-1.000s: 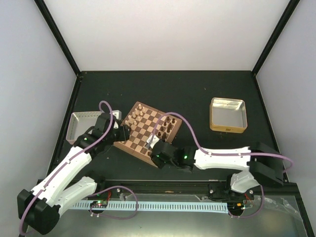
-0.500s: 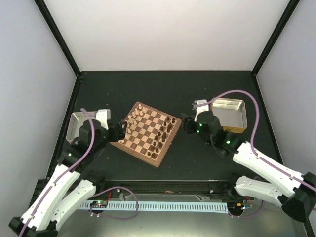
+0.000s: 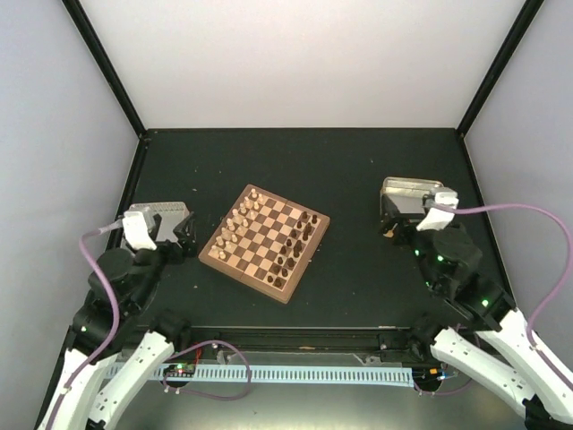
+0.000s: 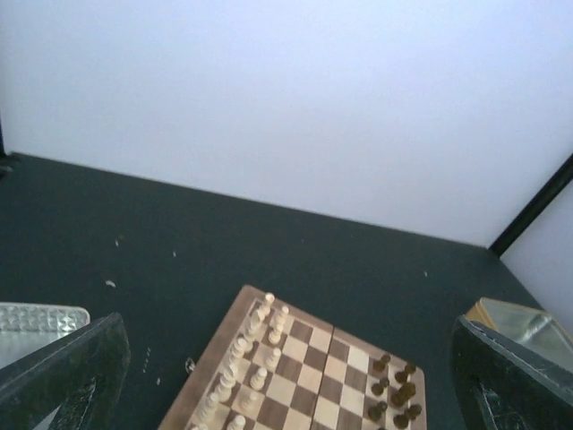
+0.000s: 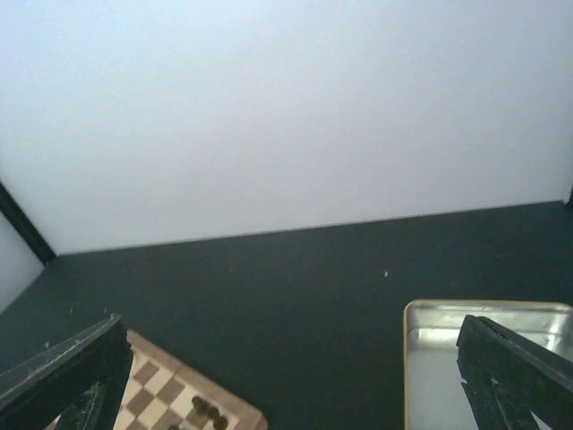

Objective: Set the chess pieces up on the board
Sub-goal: Reset both arms

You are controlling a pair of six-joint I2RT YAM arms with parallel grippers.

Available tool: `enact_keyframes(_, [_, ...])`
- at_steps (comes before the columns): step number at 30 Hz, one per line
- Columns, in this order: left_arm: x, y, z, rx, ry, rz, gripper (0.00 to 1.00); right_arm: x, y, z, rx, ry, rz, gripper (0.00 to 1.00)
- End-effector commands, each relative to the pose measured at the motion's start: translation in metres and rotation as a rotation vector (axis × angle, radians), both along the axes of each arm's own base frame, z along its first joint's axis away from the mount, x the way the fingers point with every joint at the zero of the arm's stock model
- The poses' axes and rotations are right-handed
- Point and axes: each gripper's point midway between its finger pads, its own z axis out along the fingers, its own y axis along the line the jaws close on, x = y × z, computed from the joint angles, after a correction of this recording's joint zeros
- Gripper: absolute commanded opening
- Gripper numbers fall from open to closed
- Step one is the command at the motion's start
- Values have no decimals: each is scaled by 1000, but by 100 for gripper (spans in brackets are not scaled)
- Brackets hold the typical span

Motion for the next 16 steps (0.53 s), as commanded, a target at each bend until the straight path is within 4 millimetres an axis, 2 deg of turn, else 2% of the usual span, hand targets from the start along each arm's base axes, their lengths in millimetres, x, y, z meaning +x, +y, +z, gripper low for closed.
enact_keyframes(1, [-19, 23, 24, 33, -70, 69, 99, -10, -34, 14, -57, -56, -118, 100])
enact_keyframes(8, [-38, 29, 35, 23, -158, 57, 99, -26, -64, 36, -5, -154, -202, 100])
enact_keyframes(16, [-47, 33, 44, 29, -203, 53, 99, -29, -67, 38, 35, -178, -210, 100])
